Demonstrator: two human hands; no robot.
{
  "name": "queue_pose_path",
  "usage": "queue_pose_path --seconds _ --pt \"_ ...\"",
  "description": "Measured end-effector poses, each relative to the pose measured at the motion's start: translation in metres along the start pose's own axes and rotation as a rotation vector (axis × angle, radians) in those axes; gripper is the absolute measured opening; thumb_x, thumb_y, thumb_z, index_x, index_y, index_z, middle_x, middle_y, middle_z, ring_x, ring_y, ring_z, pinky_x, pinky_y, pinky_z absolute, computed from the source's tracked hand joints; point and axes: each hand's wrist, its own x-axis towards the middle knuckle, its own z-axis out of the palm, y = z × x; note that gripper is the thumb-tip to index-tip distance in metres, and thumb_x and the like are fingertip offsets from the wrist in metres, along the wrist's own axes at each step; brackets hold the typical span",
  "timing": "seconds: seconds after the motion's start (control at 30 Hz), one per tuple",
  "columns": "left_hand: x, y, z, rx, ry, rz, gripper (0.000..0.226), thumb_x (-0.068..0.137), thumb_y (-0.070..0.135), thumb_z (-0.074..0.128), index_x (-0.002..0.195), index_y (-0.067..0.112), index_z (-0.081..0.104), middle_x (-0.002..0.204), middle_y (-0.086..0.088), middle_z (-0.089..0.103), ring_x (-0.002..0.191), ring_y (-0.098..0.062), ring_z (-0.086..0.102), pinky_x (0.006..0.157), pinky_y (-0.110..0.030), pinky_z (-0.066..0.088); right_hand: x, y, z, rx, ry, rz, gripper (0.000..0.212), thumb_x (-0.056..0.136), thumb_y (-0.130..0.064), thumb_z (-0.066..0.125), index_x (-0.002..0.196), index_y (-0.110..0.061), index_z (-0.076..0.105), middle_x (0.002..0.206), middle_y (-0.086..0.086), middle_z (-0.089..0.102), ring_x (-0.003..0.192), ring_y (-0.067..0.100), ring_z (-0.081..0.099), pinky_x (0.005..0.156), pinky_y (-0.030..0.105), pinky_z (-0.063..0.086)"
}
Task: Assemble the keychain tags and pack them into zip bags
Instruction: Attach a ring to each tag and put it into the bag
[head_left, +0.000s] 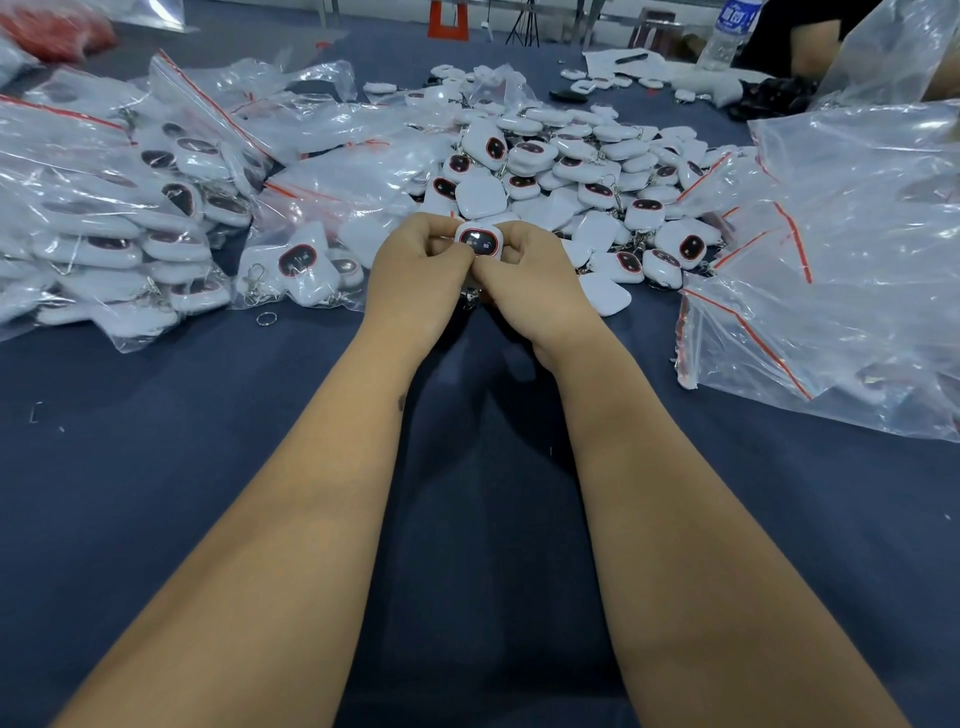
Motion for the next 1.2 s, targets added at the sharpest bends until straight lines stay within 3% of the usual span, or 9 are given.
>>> queue_pose_path --seconds 0.1,0.23,0.3,0.43,0.93,1.2 --pt "0.0000 0.0002 0.0003 0.002 0.006 -0.002 0.017 0.087 0.011 0.059 0.098 0.021 0.065 0.080 0.005 0.068 0.074 -0.010 0.063 0.078 -0.035 0.055 -0.0002 -0.0007 -0.0003 0.012 -0.009 -0.003 0.012 0.087 -0.005 0.061 0.096 -0.011 0.066 0.096 0.017 0.074 0.083 0.017 0.065 0.086 0.040 0.056" --pt "-0.0006 0.0016 0.0010 -0.037 0.022 -0.006 0.011 0.087 0.014 0.060 0.095 0.021 0.064 0.072 0.010 0.066 0.059 0.000 0.059 0.059 -0.021 0.047 -0.0008 -0.0034 -0.0012 0.052 -0.007 0.010 0.013 0.085 -0.004 0.058 0.094 -0.004 0.067 0.077 0.011 0.064 0.069 0.016 0.056 0.063 0.029 0.049" --pt "0.0001 0.0015 0.0009 -0.028 0.033 -0.010 0.012 0.087 0.016 0.061 0.097 0.022 0.064 0.075 0.009 0.066 0.062 -0.003 0.059 0.061 -0.022 0.046 -0.0003 -0.0046 -0.0019 0.057 -0.008 0.010 0.016 0.087 -0.005 0.055 0.097 -0.004 0.068 0.076 0.007 0.060 0.067 0.014 0.053 0.058 0.025 0.045" --pt "0.0014 0.0004 0.0003 -0.024 0.059 -0.017 0.010 0.088 0.022 0.063 0.097 0.024 0.063 0.088 0.005 0.068 0.076 -0.010 0.061 0.071 -0.028 0.048 -0.0012 -0.0059 -0.0038 0.079 -0.020 -0.013 0.015 0.092 -0.012 0.054 0.095 -0.017 0.068 0.079 -0.003 0.064 0.069 0.008 0.057 0.059 0.021 0.045" --pt "0.0012 0.0006 -0.0004 0.013 0.053 -0.012 0.012 0.089 0.021 0.063 0.100 0.024 0.064 0.088 0.006 0.069 0.078 -0.009 0.064 0.075 -0.030 0.052 -0.0011 -0.0037 -0.0042 0.036 -0.022 -0.021 0.020 0.093 -0.010 0.051 0.102 -0.013 0.068 0.085 0.001 0.064 0.075 0.010 0.056 0.059 0.021 0.045" --pt "-0.0019 0.0026 -0.0022 -0.029 0.010 0.023 0.017 0.089 0.014 0.058 0.098 0.024 0.069 0.079 0.004 0.067 0.061 -0.006 0.057 0.058 -0.023 0.046 -0.0026 -0.0069 -0.0042 0.070 -0.013 -0.007 0.016 0.093 -0.010 0.052 0.099 -0.014 0.066 0.091 0.008 0.064 0.077 0.013 0.057 0.059 0.021 0.045"
